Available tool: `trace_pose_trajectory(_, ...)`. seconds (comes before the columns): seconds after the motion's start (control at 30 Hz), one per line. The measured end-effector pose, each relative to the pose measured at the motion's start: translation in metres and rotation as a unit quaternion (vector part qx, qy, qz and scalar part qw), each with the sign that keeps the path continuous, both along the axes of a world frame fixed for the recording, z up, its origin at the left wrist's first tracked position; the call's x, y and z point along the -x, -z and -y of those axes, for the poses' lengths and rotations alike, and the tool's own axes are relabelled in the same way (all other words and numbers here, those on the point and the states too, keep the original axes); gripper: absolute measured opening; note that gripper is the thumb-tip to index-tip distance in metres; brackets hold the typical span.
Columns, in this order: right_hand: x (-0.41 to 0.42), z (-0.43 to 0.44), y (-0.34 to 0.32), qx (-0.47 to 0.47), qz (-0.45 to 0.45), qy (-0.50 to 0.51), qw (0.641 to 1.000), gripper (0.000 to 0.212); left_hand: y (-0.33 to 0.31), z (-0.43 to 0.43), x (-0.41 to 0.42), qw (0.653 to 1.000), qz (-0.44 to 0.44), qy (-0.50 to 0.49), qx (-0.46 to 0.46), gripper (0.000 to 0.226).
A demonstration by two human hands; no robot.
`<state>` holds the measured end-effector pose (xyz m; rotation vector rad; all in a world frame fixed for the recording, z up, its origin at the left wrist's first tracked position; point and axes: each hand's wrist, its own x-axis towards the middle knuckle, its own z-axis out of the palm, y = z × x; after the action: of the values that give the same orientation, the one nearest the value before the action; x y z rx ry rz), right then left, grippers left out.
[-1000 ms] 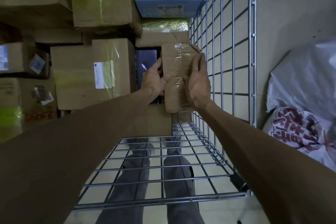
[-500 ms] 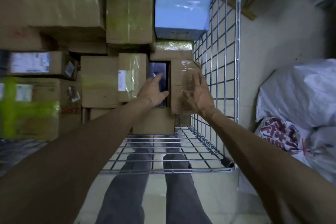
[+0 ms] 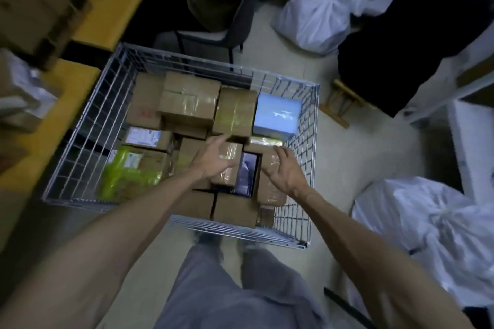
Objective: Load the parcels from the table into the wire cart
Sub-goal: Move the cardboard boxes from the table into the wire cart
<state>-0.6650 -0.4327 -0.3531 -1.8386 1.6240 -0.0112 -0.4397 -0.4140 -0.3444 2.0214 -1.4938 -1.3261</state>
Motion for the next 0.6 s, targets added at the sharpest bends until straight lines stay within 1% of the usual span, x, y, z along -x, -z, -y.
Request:
trace_pose_trajectory(0.07,-0.005,0.009,-0.026,0.025,0.02,-0.012,0.999,0.075,-0.021,-0.006,-0.009,0.999,0.016,-0.02,0.031,0.084)
trace_pose_trajectory(0.17,-0.016,0.03,-0.058,0.055,0.047,-0.052,0.996,0.069,-0.051,-0.013,-0.027,0.994,0.039,-0.079,0.064,0.08)
trace_pose_trajectory(0.3,-0.038,0.056,-0.093,0.093,0.068,-0.117,0.986,0.072,-0.098,-0.034,-0.045,0.981,0.093,-0.142,0.094,0.078)
trace_pose_trajectory(0.47,-0.084,0.063,-0.14,0.13,0.092,-0.224,0.961,0.074,-0.145,-0.073,-0.069,0.956,0.201,-0.182,0.112,0.08)
trace_pose_trajectory(0.6,-0.134,0.055,-0.18,0.145,0.117,-0.297,0.936,0.075,-0.19,-0.117,-0.092,0.936,0.264,-0.215,0.09,0.082)
